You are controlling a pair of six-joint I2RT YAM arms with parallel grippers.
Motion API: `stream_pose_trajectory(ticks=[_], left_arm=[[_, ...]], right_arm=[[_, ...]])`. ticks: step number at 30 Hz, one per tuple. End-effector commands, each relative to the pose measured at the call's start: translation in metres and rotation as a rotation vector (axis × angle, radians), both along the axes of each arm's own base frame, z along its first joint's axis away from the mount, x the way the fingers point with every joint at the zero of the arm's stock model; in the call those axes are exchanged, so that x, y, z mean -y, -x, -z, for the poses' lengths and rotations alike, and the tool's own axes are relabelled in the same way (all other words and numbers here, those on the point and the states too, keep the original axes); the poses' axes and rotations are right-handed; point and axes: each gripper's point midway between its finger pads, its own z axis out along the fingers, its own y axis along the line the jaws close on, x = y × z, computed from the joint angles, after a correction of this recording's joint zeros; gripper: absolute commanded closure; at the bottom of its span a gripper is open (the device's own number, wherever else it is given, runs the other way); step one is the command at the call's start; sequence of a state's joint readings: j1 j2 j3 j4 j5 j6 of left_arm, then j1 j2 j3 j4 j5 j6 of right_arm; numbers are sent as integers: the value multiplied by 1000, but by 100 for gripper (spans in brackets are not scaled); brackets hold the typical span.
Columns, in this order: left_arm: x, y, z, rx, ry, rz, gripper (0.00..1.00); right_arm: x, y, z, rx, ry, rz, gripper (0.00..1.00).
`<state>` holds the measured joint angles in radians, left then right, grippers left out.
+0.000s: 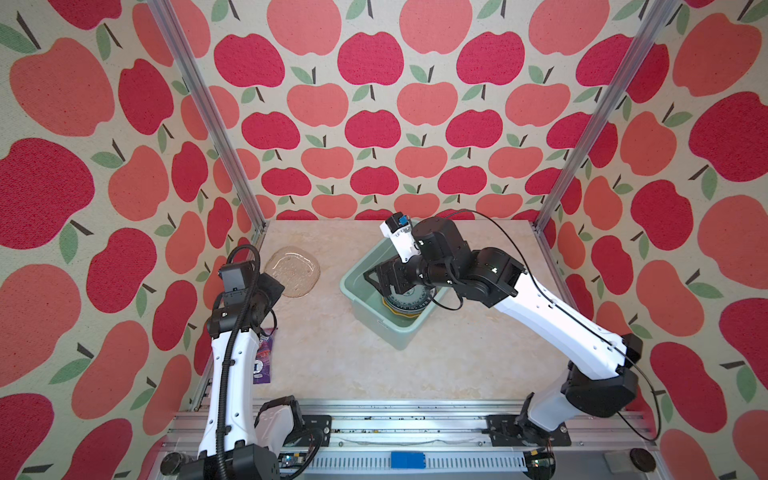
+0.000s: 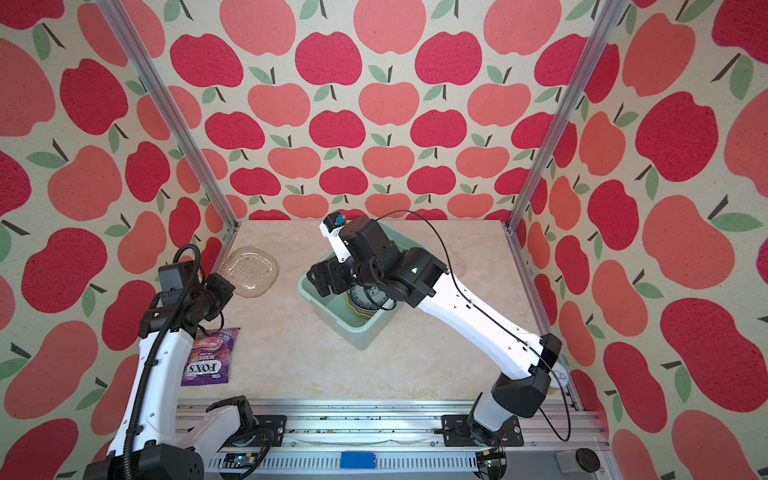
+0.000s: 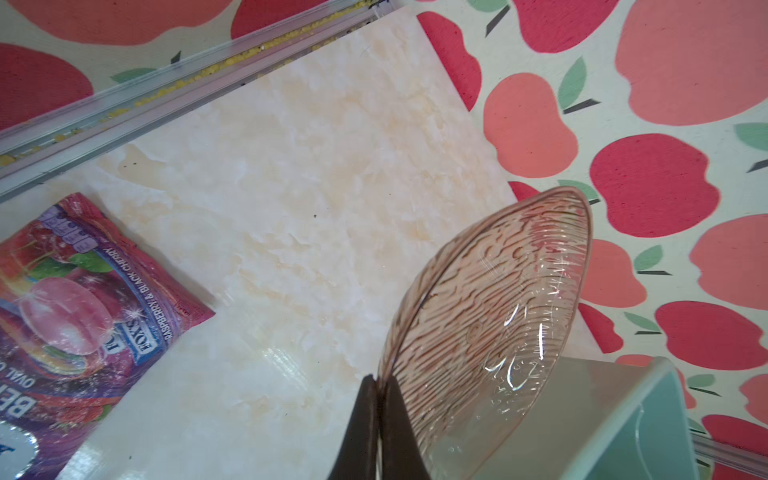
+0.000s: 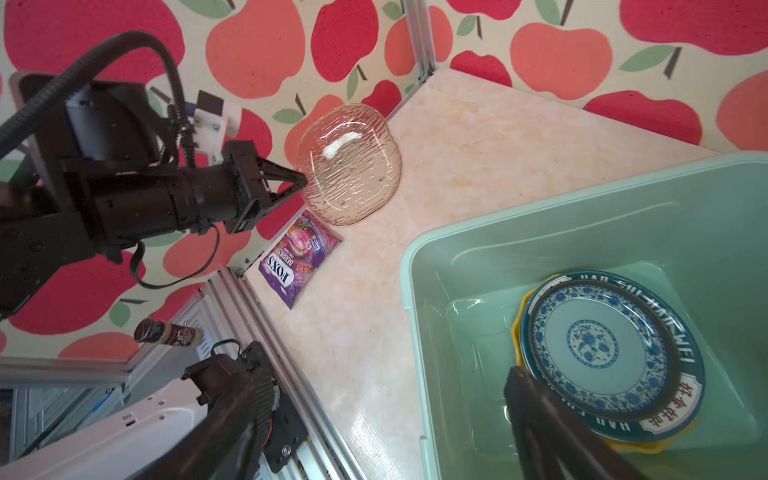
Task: Place the plates into the plastic bin on the countertop
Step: 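Lift the clear glass plate upright with the left gripper while the right withdraws, then carry the clear glass plate over the bin with the left gripper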
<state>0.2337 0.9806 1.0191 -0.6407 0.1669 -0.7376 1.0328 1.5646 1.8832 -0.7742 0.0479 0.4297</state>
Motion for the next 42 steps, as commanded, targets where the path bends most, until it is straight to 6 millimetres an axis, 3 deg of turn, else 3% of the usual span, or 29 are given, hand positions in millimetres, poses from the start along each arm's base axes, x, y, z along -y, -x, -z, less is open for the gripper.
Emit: stream_pose_trajectory(ticks=[1,6,10,18,23,28,31,42], left_arm=[[17,-1,-35,82,59,39,100],[43,-7,-76,172,113,133,100],[79,-14,-96,197,147,245,100],[151,-24,-105,195,230,363,100],[200,-32,-88,131,258,415,100],[232,-37,-71,89,254,410,100],[246,-42,-57,44,267,390,100],[298,-56,-22,-65,289,270,100]], right_arm=[[34,-23,-8,-42,-60,169,9],[80,-51,-20,-53,-178,334,9],[109,-64,-24,-56,-213,415,10],[128,-75,-29,-50,-210,460,10],[120,-74,-23,-56,-221,420,10],[98,-70,-14,-127,-229,320,10],[96,-69,-9,-143,-218,310,10],[135,-81,-12,-108,-225,430,10]])
